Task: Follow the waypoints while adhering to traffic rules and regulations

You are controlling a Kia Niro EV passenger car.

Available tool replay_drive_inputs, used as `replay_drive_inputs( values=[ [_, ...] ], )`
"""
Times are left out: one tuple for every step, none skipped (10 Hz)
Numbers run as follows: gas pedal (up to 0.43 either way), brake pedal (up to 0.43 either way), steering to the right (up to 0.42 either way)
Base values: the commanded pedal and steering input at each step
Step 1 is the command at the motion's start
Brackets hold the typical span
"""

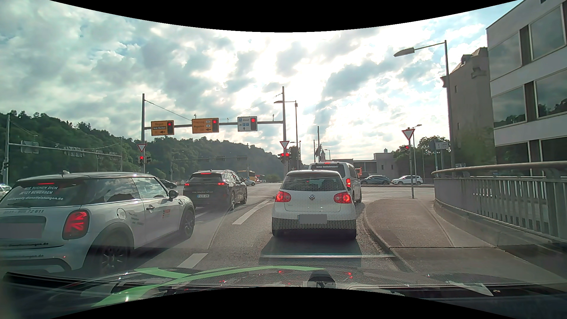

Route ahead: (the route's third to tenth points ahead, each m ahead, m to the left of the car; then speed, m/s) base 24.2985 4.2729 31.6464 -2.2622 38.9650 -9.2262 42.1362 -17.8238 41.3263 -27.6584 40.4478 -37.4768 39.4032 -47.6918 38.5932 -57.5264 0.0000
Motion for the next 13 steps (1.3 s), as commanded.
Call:
replay_drive_inputs(
  values=[
    [0.000, 0.482, 0.009],
    [0.000, 0.476, 0.009],
    [0.000, 0.476, 0.009],
    [0.000, 0.476, 0.009],
    [0.000, 0.476, 0.009],
    [0.000, 0.470, 0.009],
    [0.000, 0.470, 0.009],
    [0.000, 0.470, 0.009],
    [0.000, 0.470, 0.009],
    [0.000, 0.470, 0.009],
    [0.000, 0.470, 0.009],
    [0.000, 0.470, 0.009],
    [0.000, 0.470, 0.009]
  ],
)
